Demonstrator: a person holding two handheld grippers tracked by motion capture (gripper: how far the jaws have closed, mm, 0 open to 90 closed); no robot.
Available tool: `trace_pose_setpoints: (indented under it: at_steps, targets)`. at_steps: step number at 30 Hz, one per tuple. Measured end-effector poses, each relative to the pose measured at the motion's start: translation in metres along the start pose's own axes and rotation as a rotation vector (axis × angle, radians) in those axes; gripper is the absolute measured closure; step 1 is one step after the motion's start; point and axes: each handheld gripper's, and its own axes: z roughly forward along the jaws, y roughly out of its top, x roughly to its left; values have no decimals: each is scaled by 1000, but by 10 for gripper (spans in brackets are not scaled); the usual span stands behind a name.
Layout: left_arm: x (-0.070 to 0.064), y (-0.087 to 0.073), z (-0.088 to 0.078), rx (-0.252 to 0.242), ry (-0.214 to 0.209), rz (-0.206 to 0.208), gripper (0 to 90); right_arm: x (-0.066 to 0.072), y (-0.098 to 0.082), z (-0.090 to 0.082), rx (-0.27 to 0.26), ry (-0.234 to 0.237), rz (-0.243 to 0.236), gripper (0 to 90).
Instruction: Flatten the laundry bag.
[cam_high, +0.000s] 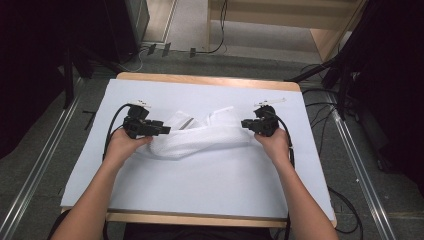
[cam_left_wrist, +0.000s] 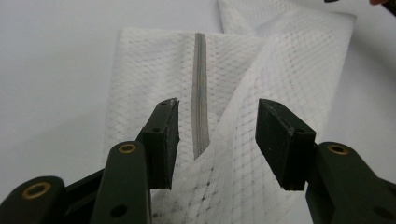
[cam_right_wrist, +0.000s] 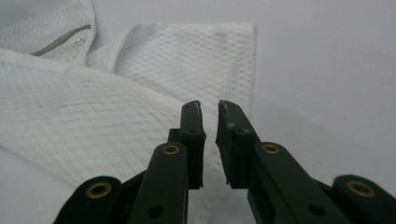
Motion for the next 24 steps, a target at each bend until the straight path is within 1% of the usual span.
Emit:
trace_pose_setpoints:
  at_steps: [1, 3, 4, 6, 7, 8, 10, 12, 13, 15, 17, 18, 20, 21, 22, 24]
  targets:
    - [0, 0, 3, 11, 6, 2, 493, 1, 0, 1, 3, 1, 4, 821]
    - [2, -1, 8, 32, 12, 9, 491, 2, -1, 2, 6, 2, -4, 821]
    - [3, -3, 10, 42, 12, 5, 494, 3, -1, 2, 11, 0, -6, 820]
    - [3, -5, 15, 62, 4, -1, 543, 4, -1, 3, 15, 2, -9, 820]
    - [3, -5, 16, 75, 10, 7, 577, 5, -1, 3, 16, 1, -9, 819]
    - [2, -6, 17, 85, 5, 12, 666, 5, -1, 3, 17, 0, -8, 819]
    - [1, -5, 17, 94, 7, 23, 777, 5, -2, 3, 17, 2, -10, 819]
    - [-1, -5, 16, 81, 4, 21, 883, 4, -2, 3, 11, 2, -5, 819]
    - [-2, -4, 14, 82, -11, 20, 890, 4, -3, 2, 13, 2, -6, 819]
    - [-5, -3, 10, 68, -14, 34, 893, 4, -3, 1, 13, 0, -5, 819]
    - [-8, -2, 3, 45, -24, 51, 892, 3, -4, -1, 8, 4, -4, 819]
    - [-10, -2, -1, 30, -31, 49, 892, 3, -3, -3, 2, 4, -1, 820]
    - [-14, -2, -9, 4, -51, 59, 890, 4, -3, -6, -5, 7, 2, 821]
    - [-17, -3, -12, 1, -55, 69, 889, 4, -3, -8, -10, 8, -5, 821]
    - [-20, -4, -15, -3, -53, 80, 888, 5, -2, -10, -15, 8, -2, 821]
    - [-26, -6, -20, -10, -71, 90, 886, 6, -2, -14, -26, 11, -4, 821]
